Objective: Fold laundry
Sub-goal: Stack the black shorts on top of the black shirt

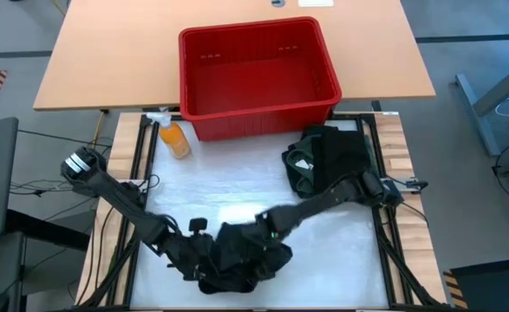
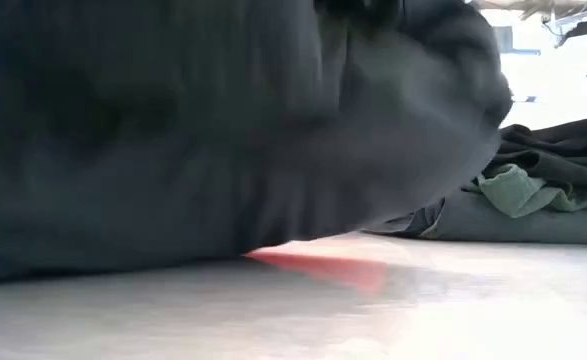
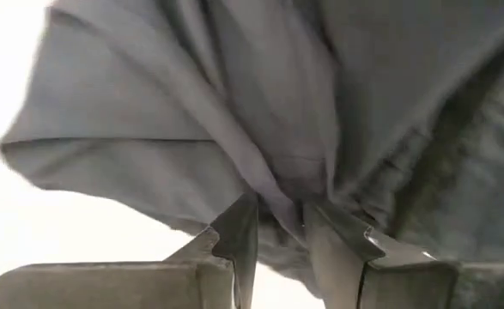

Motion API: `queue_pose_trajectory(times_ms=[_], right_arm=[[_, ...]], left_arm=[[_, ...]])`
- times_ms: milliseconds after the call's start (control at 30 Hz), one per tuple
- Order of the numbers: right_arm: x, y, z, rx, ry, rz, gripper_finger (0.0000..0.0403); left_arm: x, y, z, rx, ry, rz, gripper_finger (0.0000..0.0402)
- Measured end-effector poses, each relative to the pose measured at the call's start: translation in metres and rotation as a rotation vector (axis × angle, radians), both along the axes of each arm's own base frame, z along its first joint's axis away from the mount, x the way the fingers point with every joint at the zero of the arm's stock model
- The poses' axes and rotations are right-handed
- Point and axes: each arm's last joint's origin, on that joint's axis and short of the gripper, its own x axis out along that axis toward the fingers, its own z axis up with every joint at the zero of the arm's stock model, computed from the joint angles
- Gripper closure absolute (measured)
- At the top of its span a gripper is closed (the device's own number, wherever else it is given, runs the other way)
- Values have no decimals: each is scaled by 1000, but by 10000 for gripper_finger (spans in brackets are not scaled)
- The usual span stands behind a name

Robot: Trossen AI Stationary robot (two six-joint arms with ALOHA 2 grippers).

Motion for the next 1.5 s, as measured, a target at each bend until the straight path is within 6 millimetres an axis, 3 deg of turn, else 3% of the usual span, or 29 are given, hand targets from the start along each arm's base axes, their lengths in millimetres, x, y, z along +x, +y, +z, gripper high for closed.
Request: queue_pose_trajectory(times_ms=[100,200,333,433,567,700,833,933,1033,1167,1333,1500], right_arm=[[2,-17,17,220,70,29,343],[-3,-28,28,315,140,48,344],[-14,-40,40,327,212,36,344],[-25,-60,60,343,211,-4,344],[-55,-92,80,456,154,-152,344],[-104,-114,97,688,-15,-303,343],[-165,-128,97,909,-144,-479,344],[-207,-139,93,983,-300,-630,343],[-240,-154,91,1006,-481,-740,344],[-269,-173,91,1032,-670,-820,344],[-311,-198,115,963,-952,-768,343],[-352,-214,124,730,-1171,-765,344]], left_arm=[[-1,10,21,9,-98,41,315],[-13,25,50,43,-202,108,315],[-43,50,88,103,-326,237,315],[-69,65,110,101,-406,298,315],[-94,73,130,55,-507,285,315],[-99,71,138,61,-570,244,315],[-88,64,137,113,-594,200,315],[-71,62,137,135,-615,167,315],[-50,64,139,119,-658,141,315],[-15,74,142,27,-746,117,315],[25,97,140,-81,-854,152,315],[60,119,140,-170,-953,245,315]])
